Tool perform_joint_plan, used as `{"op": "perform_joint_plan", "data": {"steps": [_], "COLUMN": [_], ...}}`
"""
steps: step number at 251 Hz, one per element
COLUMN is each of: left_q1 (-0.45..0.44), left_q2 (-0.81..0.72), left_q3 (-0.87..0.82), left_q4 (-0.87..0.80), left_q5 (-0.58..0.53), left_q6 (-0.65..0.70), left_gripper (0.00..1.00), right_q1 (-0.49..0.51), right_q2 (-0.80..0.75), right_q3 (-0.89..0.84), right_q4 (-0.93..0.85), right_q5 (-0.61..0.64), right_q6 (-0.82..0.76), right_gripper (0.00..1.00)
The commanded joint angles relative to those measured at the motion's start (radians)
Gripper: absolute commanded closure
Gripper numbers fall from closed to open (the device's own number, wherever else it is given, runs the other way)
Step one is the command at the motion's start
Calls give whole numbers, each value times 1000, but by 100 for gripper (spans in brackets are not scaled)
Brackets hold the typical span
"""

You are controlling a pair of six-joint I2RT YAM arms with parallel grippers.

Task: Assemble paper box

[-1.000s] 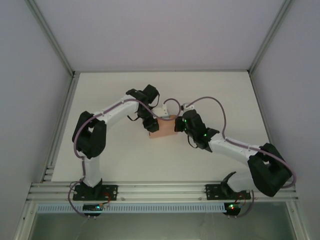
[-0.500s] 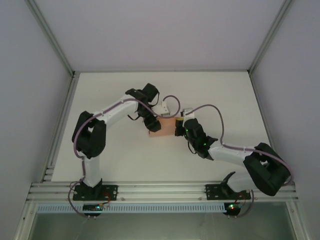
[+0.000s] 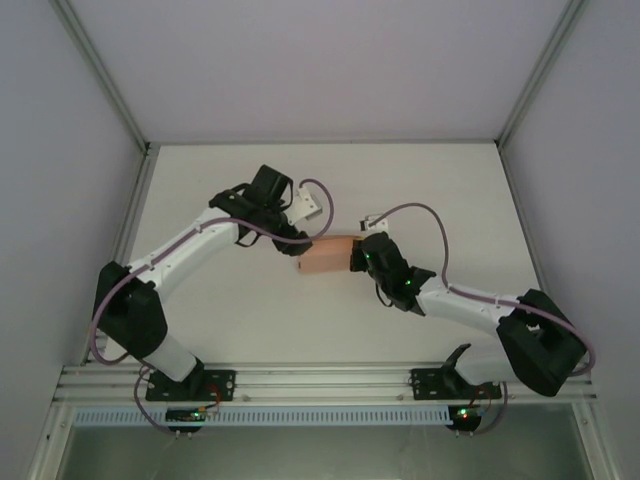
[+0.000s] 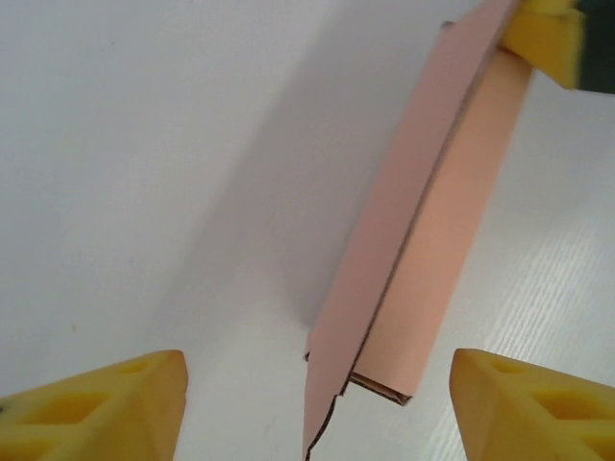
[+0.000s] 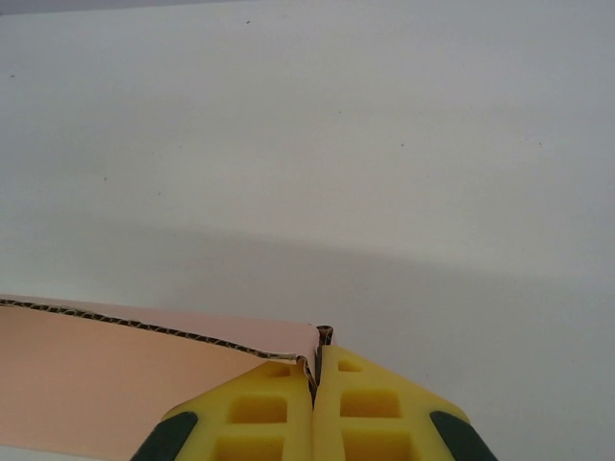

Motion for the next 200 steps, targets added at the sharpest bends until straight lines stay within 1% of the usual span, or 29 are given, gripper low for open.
{"op": "perform_joint_plan", "data": {"steps": [1,16,29,69,88,97,107,137,154,170,200], "left_q1": [7,7,8,9,8,8,9,8,10,8,8], "left_q2": [21,37,48,44,34,30,28,17,6,-7,-31], "left_q3": [-12,4,16,-2,-21,-28,-35,-49,-60,-71,-80], "left_q4": [14,6,-8,-7,-7,-7,-6,-10,-1,15,37], "left_q5": [-24,-24,-15,-17,-19,-24,-33,-47,-59,-65,-61], "left_q6": [-43,-54,-60,-79,-94,-104,-114,-145,-168,-198,-238], "left_gripper": [42,54,61,61,57,57,60,63,71,74,74], "right_q1": [7,9,9,9,9,10,9,10,8,9,9], "right_q2": [12,12,12,16,19,19,20,21,23,25,32], "right_q3": [-1,5,6,12,16,17,17,21,22,21,23], "right_q4": [-181,-186,-187,-193,-209,-213,-212,-220,-219,-217,-220], "right_q5": [-11,-14,-12,-17,-22,-21,-24,-33,-32,-33,-25], "right_q6": [1,-2,1,4,8,10,9,6,5,6,5], "right_gripper": [100,100,100,100,100,100,100,100,100,100,100]}}
